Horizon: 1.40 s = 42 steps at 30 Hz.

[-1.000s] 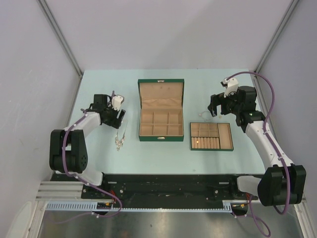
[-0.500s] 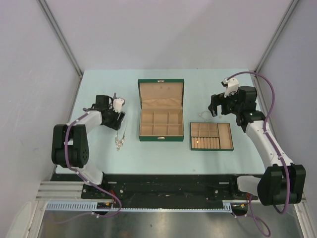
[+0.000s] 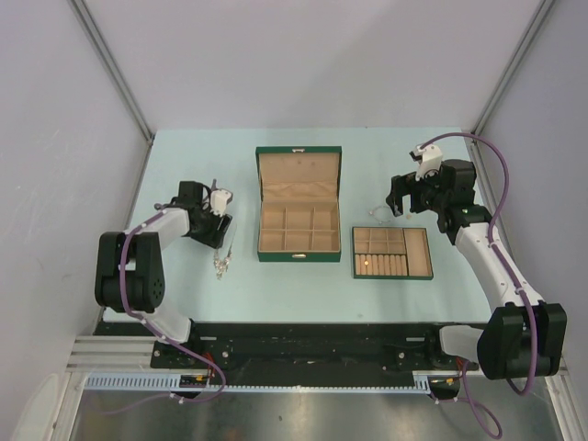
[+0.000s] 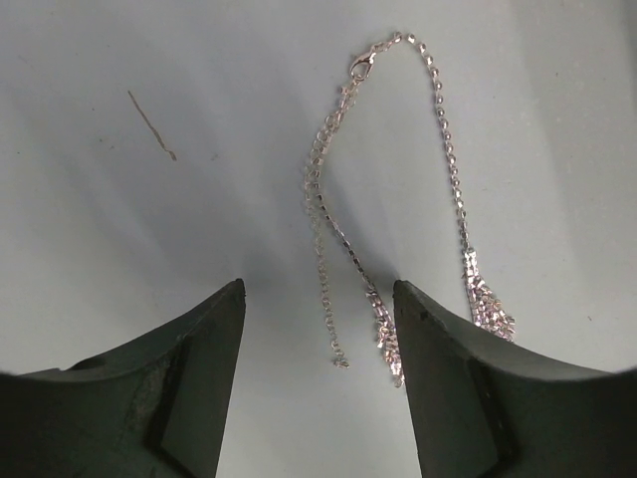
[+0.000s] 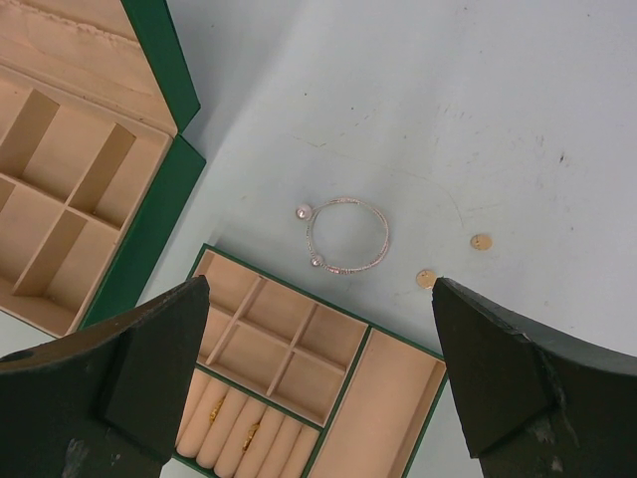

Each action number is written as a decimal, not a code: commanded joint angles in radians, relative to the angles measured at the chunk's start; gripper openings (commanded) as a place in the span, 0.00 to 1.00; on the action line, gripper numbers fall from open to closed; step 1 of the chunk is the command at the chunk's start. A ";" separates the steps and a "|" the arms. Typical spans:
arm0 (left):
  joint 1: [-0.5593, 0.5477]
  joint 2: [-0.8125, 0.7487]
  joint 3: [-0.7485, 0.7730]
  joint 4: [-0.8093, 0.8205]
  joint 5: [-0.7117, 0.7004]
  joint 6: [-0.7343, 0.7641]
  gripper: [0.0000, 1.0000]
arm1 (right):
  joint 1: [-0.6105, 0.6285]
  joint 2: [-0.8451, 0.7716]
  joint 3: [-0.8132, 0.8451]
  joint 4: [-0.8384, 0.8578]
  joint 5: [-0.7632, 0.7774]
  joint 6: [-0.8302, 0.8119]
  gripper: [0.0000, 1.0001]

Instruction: Organize the mixed jewelry

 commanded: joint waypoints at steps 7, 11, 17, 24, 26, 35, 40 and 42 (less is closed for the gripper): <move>-0.004 -0.045 -0.062 -0.085 0.007 0.046 0.63 | -0.005 -0.001 0.034 0.023 -0.004 -0.017 1.00; -0.004 -0.039 -0.068 -0.108 0.030 0.055 0.63 | -0.004 -0.001 0.034 0.025 -0.006 -0.015 1.00; -0.004 -0.033 -0.085 -0.103 0.032 0.048 0.60 | -0.004 -0.003 0.034 0.023 -0.006 -0.014 1.00; -0.004 -0.010 -0.099 -0.083 0.006 0.040 0.51 | -0.002 0.002 0.034 0.025 -0.006 -0.012 0.99; -0.006 -0.005 -0.099 -0.076 -0.008 0.041 0.47 | -0.002 0.004 0.036 0.026 -0.006 -0.010 1.00; -0.004 0.004 -0.111 -0.053 -0.054 0.041 0.32 | -0.004 0.001 0.034 0.025 -0.006 -0.010 1.00; -0.004 0.015 -0.117 -0.042 -0.056 0.043 0.21 | -0.002 0.001 0.036 0.025 -0.006 -0.010 1.00; -0.004 0.021 -0.117 -0.042 -0.054 0.043 0.17 | -0.002 0.002 0.034 0.025 -0.006 -0.010 1.00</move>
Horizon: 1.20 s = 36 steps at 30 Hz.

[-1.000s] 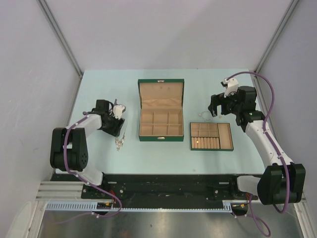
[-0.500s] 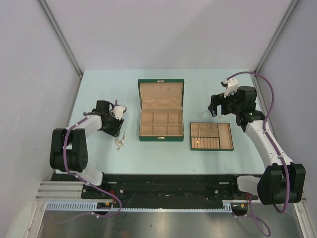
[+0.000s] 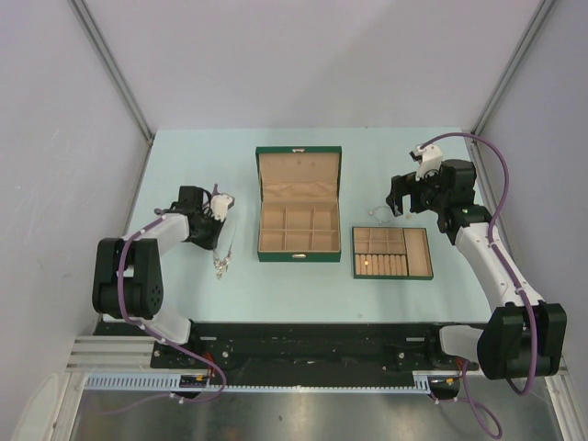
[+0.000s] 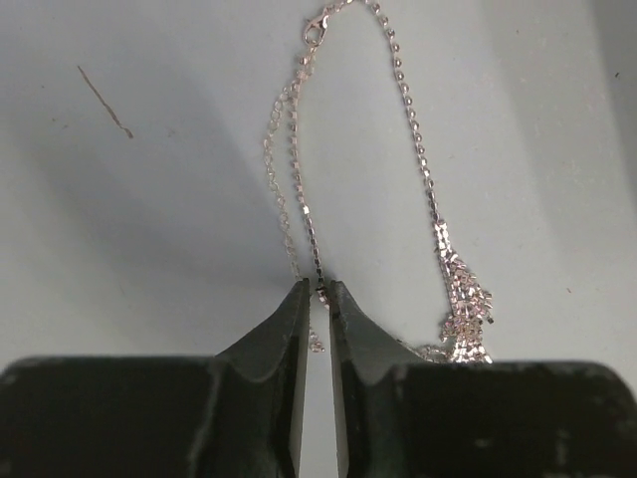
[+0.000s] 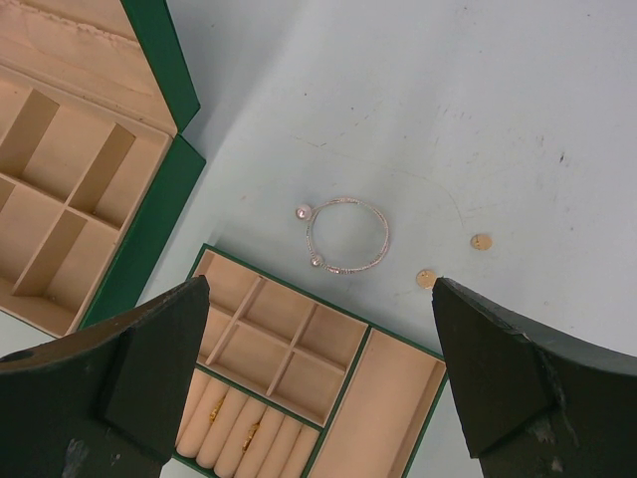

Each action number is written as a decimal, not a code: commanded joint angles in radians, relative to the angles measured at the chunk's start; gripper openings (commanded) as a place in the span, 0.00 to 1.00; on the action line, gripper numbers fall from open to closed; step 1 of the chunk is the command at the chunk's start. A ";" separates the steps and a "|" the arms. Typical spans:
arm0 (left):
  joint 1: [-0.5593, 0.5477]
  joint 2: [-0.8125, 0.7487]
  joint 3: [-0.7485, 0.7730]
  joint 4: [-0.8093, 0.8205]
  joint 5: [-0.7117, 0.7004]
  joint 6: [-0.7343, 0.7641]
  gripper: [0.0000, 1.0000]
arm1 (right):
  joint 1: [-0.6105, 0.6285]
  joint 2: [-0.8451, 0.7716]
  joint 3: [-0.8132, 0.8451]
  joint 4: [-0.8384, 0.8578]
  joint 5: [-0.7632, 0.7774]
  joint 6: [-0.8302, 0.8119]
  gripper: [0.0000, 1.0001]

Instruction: Organize the mixed jewelry

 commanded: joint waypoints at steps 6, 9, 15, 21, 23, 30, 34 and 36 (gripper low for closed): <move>0.002 0.053 -0.054 -0.049 -0.067 0.028 0.07 | -0.002 0.000 0.034 0.025 -0.008 -0.009 1.00; 0.002 0.040 -0.049 -0.049 -0.049 0.028 0.00 | -0.002 0.000 0.034 0.025 -0.008 -0.009 1.00; 0.001 -0.010 -0.033 -0.060 0.010 0.020 0.00 | -0.002 0.000 0.034 0.023 -0.011 -0.009 1.00; 0.001 -0.088 -0.014 -0.064 0.059 0.017 0.00 | -0.002 0.003 0.034 0.023 -0.015 -0.009 1.00; 0.001 -0.117 -0.010 -0.064 0.074 0.014 0.01 | -0.001 0.002 0.036 0.023 -0.021 -0.007 1.00; 0.002 -0.185 0.012 -0.071 0.142 0.011 0.00 | 0.018 0.006 0.034 0.020 -0.022 -0.009 1.00; 0.002 -0.216 0.023 -0.081 0.177 0.016 0.00 | 0.027 0.009 0.036 0.020 -0.028 -0.009 1.00; 0.001 -0.233 0.029 -0.095 0.203 0.023 0.00 | 0.038 0.009 0.034 0.020 -0.031 -0.009 1.00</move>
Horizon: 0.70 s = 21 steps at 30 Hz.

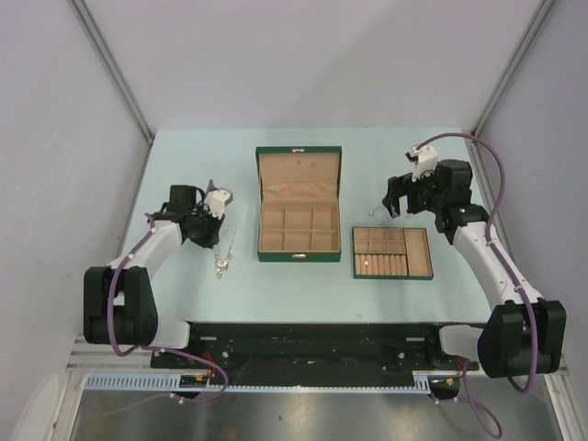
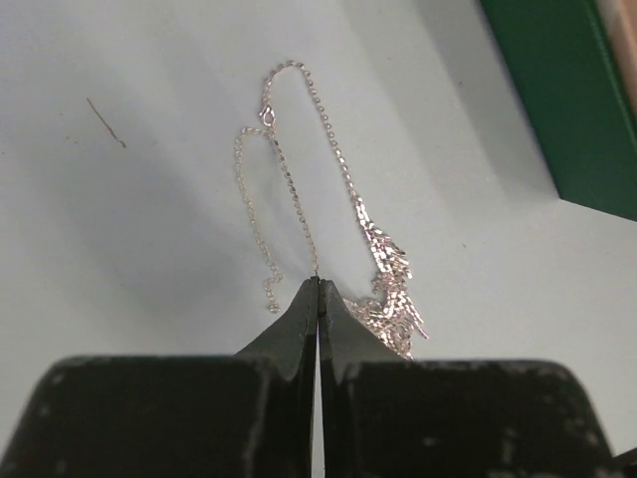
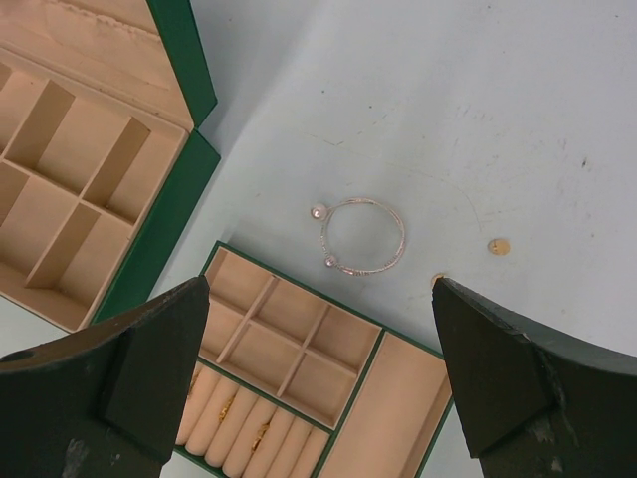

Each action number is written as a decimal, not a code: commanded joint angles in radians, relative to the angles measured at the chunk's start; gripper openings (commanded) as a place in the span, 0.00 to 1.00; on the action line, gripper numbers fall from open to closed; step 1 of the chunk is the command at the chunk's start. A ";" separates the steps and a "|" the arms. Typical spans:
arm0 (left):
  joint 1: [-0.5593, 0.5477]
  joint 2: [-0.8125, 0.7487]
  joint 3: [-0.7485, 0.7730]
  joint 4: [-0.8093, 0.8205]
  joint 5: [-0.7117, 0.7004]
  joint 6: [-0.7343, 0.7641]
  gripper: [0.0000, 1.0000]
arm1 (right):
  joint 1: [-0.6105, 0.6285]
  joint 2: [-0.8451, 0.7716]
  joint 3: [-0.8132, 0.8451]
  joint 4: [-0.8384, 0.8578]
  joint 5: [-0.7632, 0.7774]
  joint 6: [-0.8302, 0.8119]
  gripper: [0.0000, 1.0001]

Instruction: Organize the mixed jewelry

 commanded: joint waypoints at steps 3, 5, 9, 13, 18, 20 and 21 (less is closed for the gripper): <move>0.002 -0.084 0.049 -0.044 0.146 0.037 0.00 | 0.041 -0.004 0.034 0.018 -0.028 -0.010 1.00; 0.002 -0.110 0.052 -0.052 0.186 0.043 0.00 | 0.064 -0.008 0.034 0.018 -0.048 -0.006 1.00; 0.002 -0.165 0.048 -0.064 0.229 0.062 0.00 | 0.107 -0.017 0.036 0.012 -0.103 -0.004 1.00; 0.002 -0.231 0.043 -0.074 0.258 0.074 0.00 | 0.155 -0.014 0.036 0.018 -0.106 -0.009 1.00; 0.001 -0.291 0.056 -0.091 0.261 0.074 0.00 | 0.236 0.025 0.085 -0.031 -0.073 -0.038 1.00; 0.001 -0.284 0.053 -0.081 0.230 0.080 0.00 | 0.248 0.044 0.087 -0.031 -0.063 -0.041 1.00; 0.001 -0.276 0.045 -0.077 0.223 0.085 0.01 | 0.251 0.052 0.087 -0.031 -0.060 -0.043 1.00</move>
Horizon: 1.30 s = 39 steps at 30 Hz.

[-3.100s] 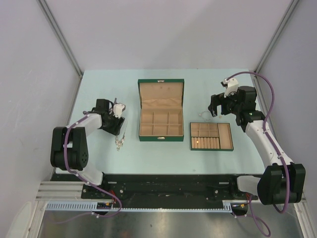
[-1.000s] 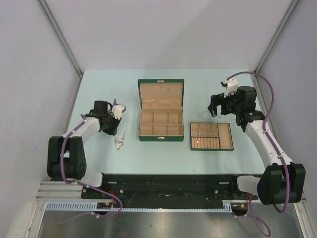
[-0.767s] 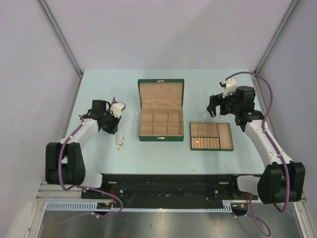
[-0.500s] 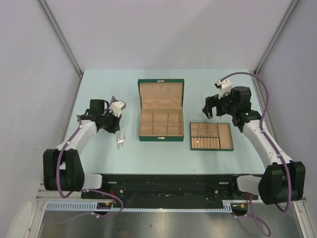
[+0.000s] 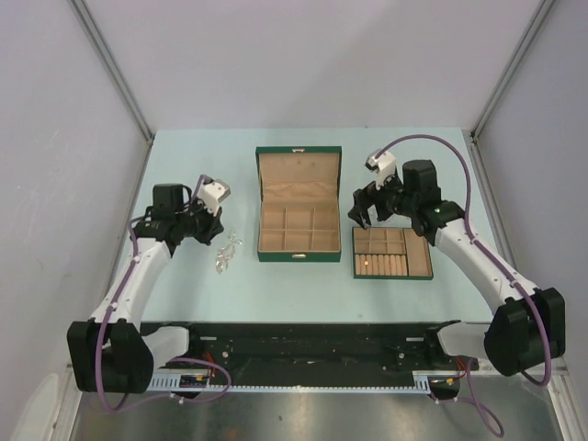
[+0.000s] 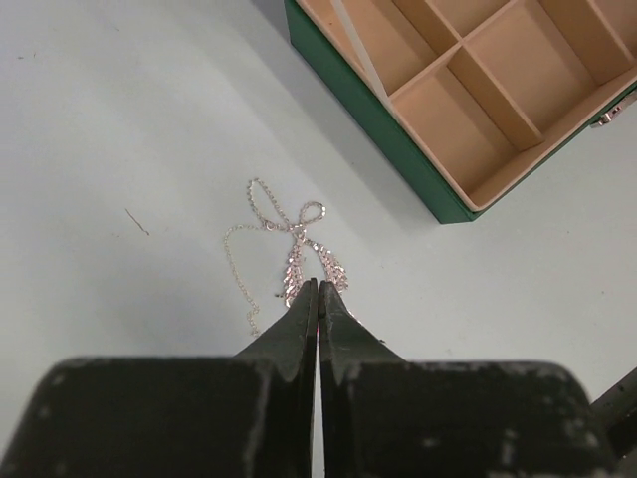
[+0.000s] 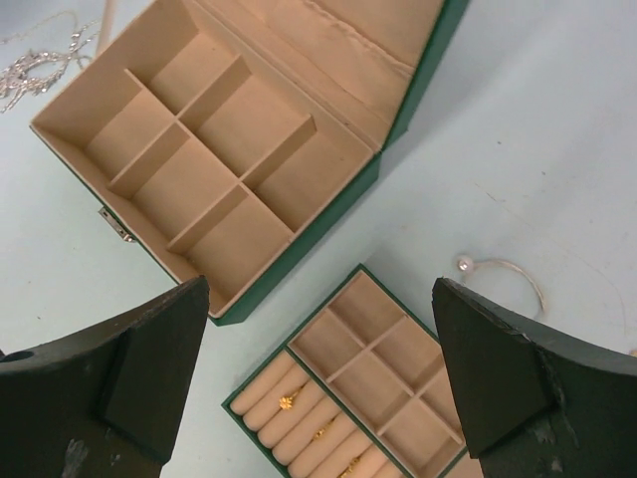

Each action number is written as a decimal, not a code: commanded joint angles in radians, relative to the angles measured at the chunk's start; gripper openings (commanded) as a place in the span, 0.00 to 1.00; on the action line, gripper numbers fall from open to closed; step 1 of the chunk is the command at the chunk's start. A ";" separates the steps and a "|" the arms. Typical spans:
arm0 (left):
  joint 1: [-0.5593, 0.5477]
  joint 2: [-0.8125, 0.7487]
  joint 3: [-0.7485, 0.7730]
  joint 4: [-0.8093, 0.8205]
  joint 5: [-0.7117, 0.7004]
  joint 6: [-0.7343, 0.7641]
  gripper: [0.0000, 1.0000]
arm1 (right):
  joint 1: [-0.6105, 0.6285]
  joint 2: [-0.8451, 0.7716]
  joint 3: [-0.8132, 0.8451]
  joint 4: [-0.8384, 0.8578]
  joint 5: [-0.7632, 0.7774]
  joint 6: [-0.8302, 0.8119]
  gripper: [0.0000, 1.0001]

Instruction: Organize the mixed jewelry

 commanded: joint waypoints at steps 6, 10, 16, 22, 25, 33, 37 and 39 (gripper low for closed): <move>-0.007 0.096 0.006 0.026 -0.034 0.054 0.19 | 0.033 0.054 0.048 -0.011 0.019 -0.026 1.00; -0.022 0.174 0.001 0.049 -0.083 0.071 0.34 | 0.035 0.055 0.048 -0.019 0.023 -0.031 1.00; -0.045 0.267 0.010 0.070 -0.144 0.096 0.43 | 0.033 0.064 0.048 -0.022 0.028 -0.032 1.00; -0.050 0.344 0.004 0.110 -0.199 0.116 0.45 | 0.032 0.061 0.048 -0.028 0.033 -0.035 1.00; -0.050 0.369 0.001 0.128 -0.213 0.122 0.44 | 0.027 0.064 0.048 -0.031 0.029 -0.035 1.00; -0.051 0.407 0.009 0.129 -0.207 0.127 0.45 | 0.018 0.067 0.048 -0.031 0.026 -0.034 1.00; -0.059 0.416 0.020 0.119 -0.198 0.127 0.45 | 0.013 0.067 0.048 -0.030 0.026 -0.035 1.00; -0.062 0.421 0.023 0.116 -0.195 0.128 0.45 | 0.015 0.067 0.048 -0.030 0.026 -0.034 1.00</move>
